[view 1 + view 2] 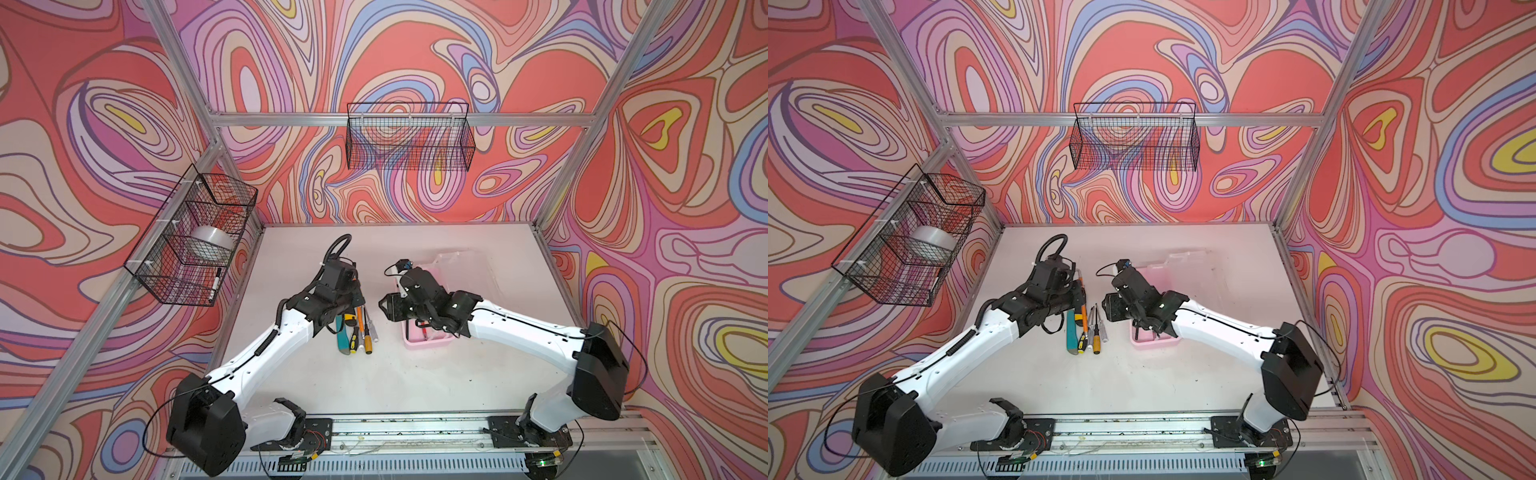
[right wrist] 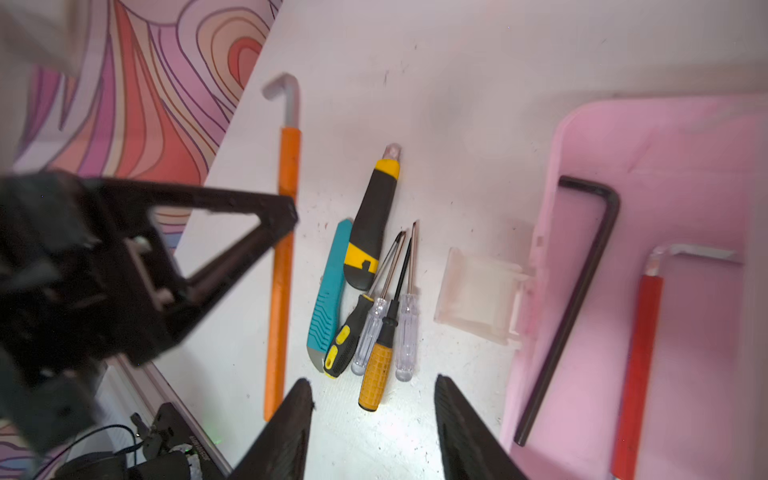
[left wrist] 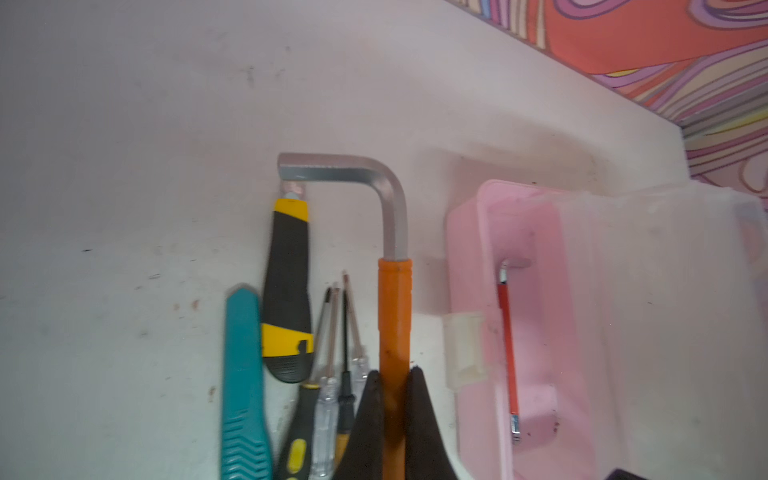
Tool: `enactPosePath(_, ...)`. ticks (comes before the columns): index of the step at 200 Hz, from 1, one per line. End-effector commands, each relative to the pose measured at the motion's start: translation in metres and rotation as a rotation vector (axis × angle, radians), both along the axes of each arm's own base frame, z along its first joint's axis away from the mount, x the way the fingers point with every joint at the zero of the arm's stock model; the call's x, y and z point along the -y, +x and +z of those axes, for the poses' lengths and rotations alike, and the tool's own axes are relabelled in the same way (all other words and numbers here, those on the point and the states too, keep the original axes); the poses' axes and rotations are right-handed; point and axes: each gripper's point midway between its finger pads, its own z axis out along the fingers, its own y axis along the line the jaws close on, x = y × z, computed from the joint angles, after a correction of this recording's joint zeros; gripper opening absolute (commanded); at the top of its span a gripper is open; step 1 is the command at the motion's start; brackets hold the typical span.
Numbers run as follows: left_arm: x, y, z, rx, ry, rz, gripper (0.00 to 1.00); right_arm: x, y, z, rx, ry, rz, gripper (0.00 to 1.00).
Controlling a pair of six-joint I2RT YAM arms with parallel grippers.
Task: Pack the tool kit
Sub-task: 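Carry the orange hex key over the box while the right gripper returns beside it, then lower the orange hex key into the box and open the left gripper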
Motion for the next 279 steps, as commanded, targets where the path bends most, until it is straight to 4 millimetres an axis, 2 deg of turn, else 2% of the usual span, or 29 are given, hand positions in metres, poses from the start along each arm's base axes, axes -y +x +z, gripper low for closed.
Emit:
enactPosePath(1,0.044,0.016,0.018,0.041,-0.101,-0.035,0.0,0.046,0.016,0.001,0.04,-0.089,-0.109,0.51)
enactPosePath(32,0.103,0.032,0.013,0.03,-0.138,-0.122,0.0,0.081,0.023,0.012,0.074,-0.1,-0.18,0.51)
enactPosePath(63,0.134,0.045,-0.012,-0.023,-0.154,-0.142,0.0,0.1,0.024,0.014,0.087,-0.111,-0.222,0.51)
enactPosePath(104,0.144,0.055,-0.038,-0.076,-0.129,-0.131,0.0,0.112,0.023,0.007,0.08,-0.111,-0.245,0.51)
enactPosePath(143,0.155,0.055,-0.064,-0.14,-0.15,-0.135,0.0,0.112,0.024,0.001,0.071,-0.109,-0.24,0.51)
enactPosePath(199,0.173,0.05,-0.082,-0.196,-0.124,-0.171,0.0,0.108,0.024,-0.003,0.068,-0.094,-0.221,0.53)
enactPosePath(231,0.179,0.046,-0.093,-0.235,-0.134,-0.191,0.21,0.103,0.028,-0.006,0.061,-0.114,-0.206,0.54)
enactPosePath(279,0.173,0.046,-0.084,-0.205,-0.106,-0.2,0.33,0.1,0.03,-0.001,0.067,-0.1,-0.195,0.57)
